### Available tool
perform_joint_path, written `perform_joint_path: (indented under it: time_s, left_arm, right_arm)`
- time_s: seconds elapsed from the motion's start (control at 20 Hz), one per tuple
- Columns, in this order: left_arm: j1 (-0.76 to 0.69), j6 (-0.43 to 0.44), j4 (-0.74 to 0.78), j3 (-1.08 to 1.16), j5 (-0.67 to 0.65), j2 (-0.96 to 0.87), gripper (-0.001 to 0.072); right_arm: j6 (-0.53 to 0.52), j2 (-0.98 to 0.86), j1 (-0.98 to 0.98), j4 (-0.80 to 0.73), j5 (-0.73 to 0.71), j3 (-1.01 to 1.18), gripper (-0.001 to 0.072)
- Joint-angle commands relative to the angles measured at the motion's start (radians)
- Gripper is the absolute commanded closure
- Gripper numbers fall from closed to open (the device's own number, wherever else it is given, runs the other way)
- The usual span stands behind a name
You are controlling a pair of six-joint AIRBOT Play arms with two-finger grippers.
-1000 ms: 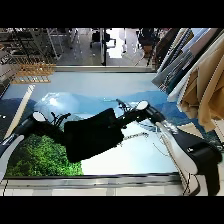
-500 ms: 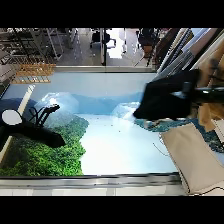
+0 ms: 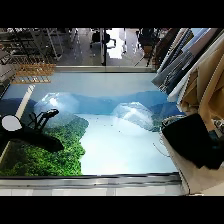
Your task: Fold the clothes and pants, and hang the long-sleeved shirts on hangers.
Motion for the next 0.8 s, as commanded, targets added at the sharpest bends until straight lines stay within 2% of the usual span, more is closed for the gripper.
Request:
perform_joint_path:
  time_s: [0.0, 0.05, 0.1, 0.15, 0.2, 0.3, 0.35, 0.4, 0.45, 0.5, 0.6, 0.65, 0.7, 0.75]
  left_arm:
    - [0.001, 0.001, 0.002, -0.007, 0.011, 0.002, 0.0683]
    - [0.001, 0.001, 0.002, -0.007, 0.011, 0.002, 0.0684]
    - [0.001, 0.001, 0.002, -0.007, 0.011, 0.002, 0.0683]
    - [0.001, 0.001, 0.005, -0.007, 0.011, 0.002, 0.0683]
    - [0.001, 0.001, 0.013, -0.007, 0.01, 0.002, 0.0683]
    - [0.001, 0.0, 0.039, -0.006, -0.002, 0.002, 0.0683]
    - [0.001, 0.0, 0.055, -0.006, -0.016, 0.003, 0.0683]
    - [0.001, -0.001, 0.08, -0.006, -0.026, 0.003, 0.0683]
    - [0.001, -0.025, 0.121, -0.006, -0.026, 0.003, 0.0683]
    - [0.001, -0.08, 0.204, -0.005, -0.013, 0.003, 0.0684]
    - [0.001, -0.285, 0.494, 0.002, 0.042, 0.015, 0.0683]
    - [0.004, -0.399, 0.657, 0.002, 0.084, 0.036, 0.0683]
    - [0.012, -0.496, 0.795, 0.002, 0.133, 0.068, 0.0683]
    - [0.027, -0.543, 0.873, 0.002, 0.183, 0.103, 0.0683]
  right_arm:
    - [0.045, 0.043, -0.107, -0.219, -0.077, -0.303, 0.0673]
    - [0.045, 0.039, -0.109, -0.288, -0.08, -0.332, 0.0643]
    - [0.045, 0.037, -0.109, -0.362, -0.084, -0.333, 0.0399]
    - [0.04, 0.037, -0.109, -0.433, -0.085, -0.315, 0.0087]
    - [0.016, 0.038, -0.109, -0.513, -0.079, -0.276, 0.0017]
    - [-0.066, 0.038, -0.109, -0.647, -0.06, -0.154, 0.0015]
    - [-0.074, 0.038, -0.108, -0.676, -0.062, -0.074, 0.0015]
    - [-0.047, 0.038, -0.108, -0.64, -0.082, 0.004, 0.0016]
    - [0.005, 0.038, -0.1, -0.541, -0.124, 0.075, 0.0016]
    - [0.038, 0.038, -0.087, -0.378, -0.177, 0.14, 0.0016]
    - [0.028, 0.038, -0.026, -0.005, -0.24, 0.209, 0.0017]
    - [-0.014, 0.038, 0.032, 0.15, -0.243, 0.216, 0.0018]
    - [-0.086, 0.039, 0.106, 0.236, -0.225, 0.216, 0.0018]
    - [-0.15, 0.039, 0.205, 0.245, -0.199, 0.215, 0.0018]
